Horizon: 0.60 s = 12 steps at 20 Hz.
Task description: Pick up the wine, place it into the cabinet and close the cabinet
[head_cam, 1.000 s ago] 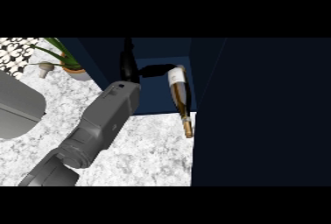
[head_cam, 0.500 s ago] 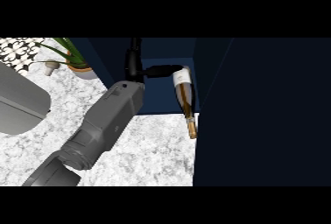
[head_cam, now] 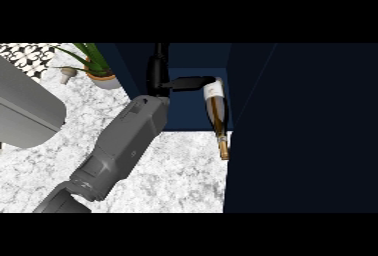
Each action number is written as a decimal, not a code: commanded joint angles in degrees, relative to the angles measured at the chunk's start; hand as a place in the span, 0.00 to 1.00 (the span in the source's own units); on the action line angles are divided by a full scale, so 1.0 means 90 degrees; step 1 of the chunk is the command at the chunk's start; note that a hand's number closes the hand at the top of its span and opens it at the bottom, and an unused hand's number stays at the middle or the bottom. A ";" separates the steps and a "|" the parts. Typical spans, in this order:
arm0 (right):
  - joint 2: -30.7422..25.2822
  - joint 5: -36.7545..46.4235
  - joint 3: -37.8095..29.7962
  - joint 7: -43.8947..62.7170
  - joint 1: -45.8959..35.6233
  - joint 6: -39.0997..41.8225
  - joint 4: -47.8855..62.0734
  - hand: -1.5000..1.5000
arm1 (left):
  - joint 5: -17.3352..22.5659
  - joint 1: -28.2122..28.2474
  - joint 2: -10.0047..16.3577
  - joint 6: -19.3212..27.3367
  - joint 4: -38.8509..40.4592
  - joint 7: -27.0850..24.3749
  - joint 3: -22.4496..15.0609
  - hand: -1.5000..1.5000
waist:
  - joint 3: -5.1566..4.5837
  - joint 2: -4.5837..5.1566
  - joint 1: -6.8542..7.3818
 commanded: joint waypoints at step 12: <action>-0.0147 -0.0366 -0.0027 0.0455 0.0345 -0.0124 -0.1273 0.00 | -0.0346 0.2455 0.0220 0.0227 -0.3661 0.0753 -0.0908 0.00 | 0.0000 -0.0047 0.0134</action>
